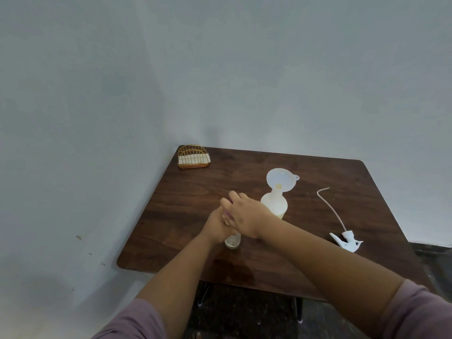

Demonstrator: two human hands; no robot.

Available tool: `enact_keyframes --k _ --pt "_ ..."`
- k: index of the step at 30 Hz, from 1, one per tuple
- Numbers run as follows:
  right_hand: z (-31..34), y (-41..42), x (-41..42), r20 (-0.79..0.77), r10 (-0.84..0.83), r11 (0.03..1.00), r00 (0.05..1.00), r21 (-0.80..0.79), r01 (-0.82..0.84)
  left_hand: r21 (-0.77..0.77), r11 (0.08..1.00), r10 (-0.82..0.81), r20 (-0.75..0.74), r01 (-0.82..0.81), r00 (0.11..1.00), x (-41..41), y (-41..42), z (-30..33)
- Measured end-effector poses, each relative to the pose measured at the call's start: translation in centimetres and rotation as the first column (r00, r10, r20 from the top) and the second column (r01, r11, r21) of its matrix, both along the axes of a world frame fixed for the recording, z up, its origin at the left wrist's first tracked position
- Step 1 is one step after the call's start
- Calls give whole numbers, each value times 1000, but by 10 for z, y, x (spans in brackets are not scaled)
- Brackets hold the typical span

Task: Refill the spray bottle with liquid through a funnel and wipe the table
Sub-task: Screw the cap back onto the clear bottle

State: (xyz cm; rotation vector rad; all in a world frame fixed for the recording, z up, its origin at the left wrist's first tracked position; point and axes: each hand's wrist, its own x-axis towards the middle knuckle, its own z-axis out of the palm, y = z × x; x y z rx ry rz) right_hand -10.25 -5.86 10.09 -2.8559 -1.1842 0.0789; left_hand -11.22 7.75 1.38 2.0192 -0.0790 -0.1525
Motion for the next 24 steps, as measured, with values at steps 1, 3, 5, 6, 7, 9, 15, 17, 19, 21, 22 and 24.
enact_keyframes --k 1,3,5,6,7,9,15,17,19,21,22,24 --pt "0 0 -1 -8 -17 1000 1000 6 17 23 1000 -8 -7 8 1000 -1 -2 2" --pt "1 7 -5 -25 -97 995 995 11 97 39 999 15 -5 -15 1000 -7 -6 15" --pt "-1 16 -8 -59 -226 974 972 16 228 57 998 24 -11 -23 1000 -8 -9 19" --pt "-3 22 -8 -78 -289 957 954 7 290 89 996 13 5 -14 1000 -7 -11 18" --pt "-5 26 -9 -96 -350 936 932 2 351 142 990 -5 26 2 1000 -7 -12 19" --pt "-4 32 -10 -150 -493 864 857 37 503 208 978 -33 8 31 999 -7 -15 23" --pt "11 20 -11 -88 -447 894 890 6 449 211 977 -28 -41 36 999 -5 -14 20" --pt "12 14 -11 -22 -300 954 954 21 300 210 977 -31 -8 32 999 -6 -10 21" --pt "9 11 -9 -2 -104 994 995 19 104 202 979 -19 -8 20 1000 -7 -8 20" --pt "7 12 -6 -16 -62 998 998 -10 62 212 977 -18 -26 23 1000 -5 -8 19" --pt "6 13 -6 -19 -107 994 994 -22 106 223 975 -20 -18 24 1000 -6 -9 22" --pt "4 18 -9 -20 -253 967 967 -17 252 239 970 -50 7 47 999 -2 -11 18"
